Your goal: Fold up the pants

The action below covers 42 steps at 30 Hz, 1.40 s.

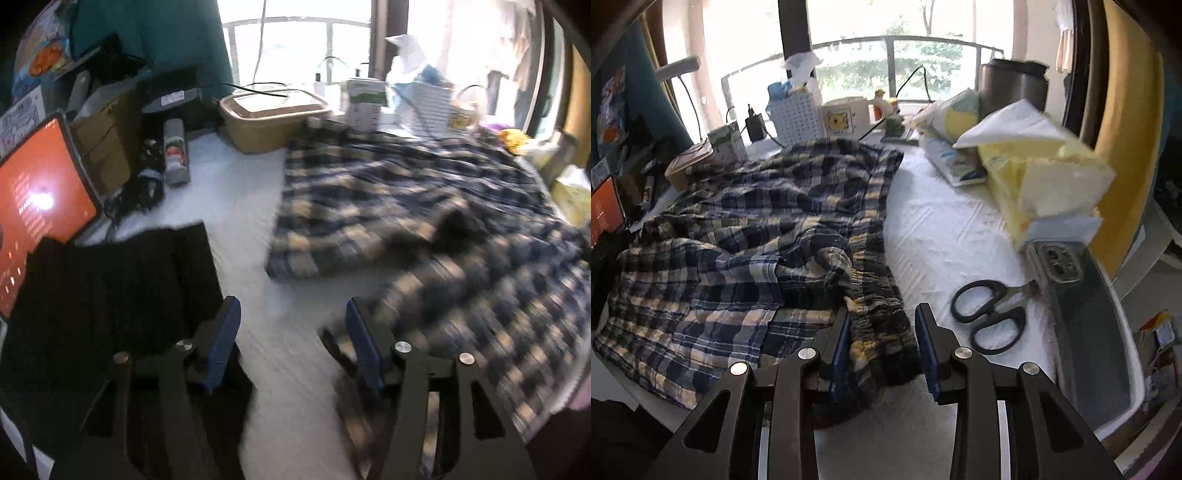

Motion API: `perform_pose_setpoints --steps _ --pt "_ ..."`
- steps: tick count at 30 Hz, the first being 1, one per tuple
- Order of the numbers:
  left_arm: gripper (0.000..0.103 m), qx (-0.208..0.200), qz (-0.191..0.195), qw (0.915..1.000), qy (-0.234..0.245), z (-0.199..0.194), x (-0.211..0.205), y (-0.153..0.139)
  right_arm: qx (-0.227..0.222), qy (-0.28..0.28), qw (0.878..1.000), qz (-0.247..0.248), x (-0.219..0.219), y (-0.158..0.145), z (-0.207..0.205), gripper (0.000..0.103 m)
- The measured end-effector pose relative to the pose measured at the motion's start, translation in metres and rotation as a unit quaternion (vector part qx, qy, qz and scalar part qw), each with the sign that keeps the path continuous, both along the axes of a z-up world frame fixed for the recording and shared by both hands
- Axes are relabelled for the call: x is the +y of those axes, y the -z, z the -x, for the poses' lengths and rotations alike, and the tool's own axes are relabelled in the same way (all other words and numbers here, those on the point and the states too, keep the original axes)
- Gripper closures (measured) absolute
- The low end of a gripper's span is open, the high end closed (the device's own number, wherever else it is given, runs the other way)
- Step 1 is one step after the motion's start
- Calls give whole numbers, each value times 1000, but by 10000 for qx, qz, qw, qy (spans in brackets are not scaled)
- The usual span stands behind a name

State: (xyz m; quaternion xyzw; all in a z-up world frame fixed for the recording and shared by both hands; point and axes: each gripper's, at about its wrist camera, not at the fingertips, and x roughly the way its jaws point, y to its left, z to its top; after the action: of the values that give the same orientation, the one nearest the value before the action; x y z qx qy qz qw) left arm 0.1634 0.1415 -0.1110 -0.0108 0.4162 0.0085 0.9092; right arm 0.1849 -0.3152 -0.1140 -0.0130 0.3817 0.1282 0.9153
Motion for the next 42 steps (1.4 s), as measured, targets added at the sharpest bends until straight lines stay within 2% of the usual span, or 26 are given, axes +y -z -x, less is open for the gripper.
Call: perform_pose_setpoints --steps 3,7,11,14,16,23,26,30,38,42 --pt "43 -5 298 9994 172 24 -9 0 -108 63 9999 99 -1 -7 7 64" --pt "37 -29 457 9981 404 57 -24 4 -301 207 9992 152 -4 -18 21 37" --pt "35 27 542 9967 595 82 -37 11 -444 240 9986 145 -5 -27 34 36" --pt "35 86 509 9975 490 98 -39 16 -497 231 9984 119 -4 -30 46 36" --pt "34 70 678 9959 589 109 -40 17 -529 223 9983 129 -3 -31 53 36" --pt "34 -49 657 9931 971 135 -55 17 -481 240 9984 172 -1 -27 62 36" --pt "34 -34 443 9935 1049 136 -63 22 -366 239 9984 367 1 -16 62 36" --pt "33 214 -325 9951 909 129 -75 41 -205 282 9978 558 -4 -1 64 36" --pt "31 -184 -659 9950 733 112 -86 41 -204 309 9957 850 -11 16 61 29" --pt "36 -380 -855 9914 912 111 -93 40 -343 -25 9894 1410 7 26 54 29"
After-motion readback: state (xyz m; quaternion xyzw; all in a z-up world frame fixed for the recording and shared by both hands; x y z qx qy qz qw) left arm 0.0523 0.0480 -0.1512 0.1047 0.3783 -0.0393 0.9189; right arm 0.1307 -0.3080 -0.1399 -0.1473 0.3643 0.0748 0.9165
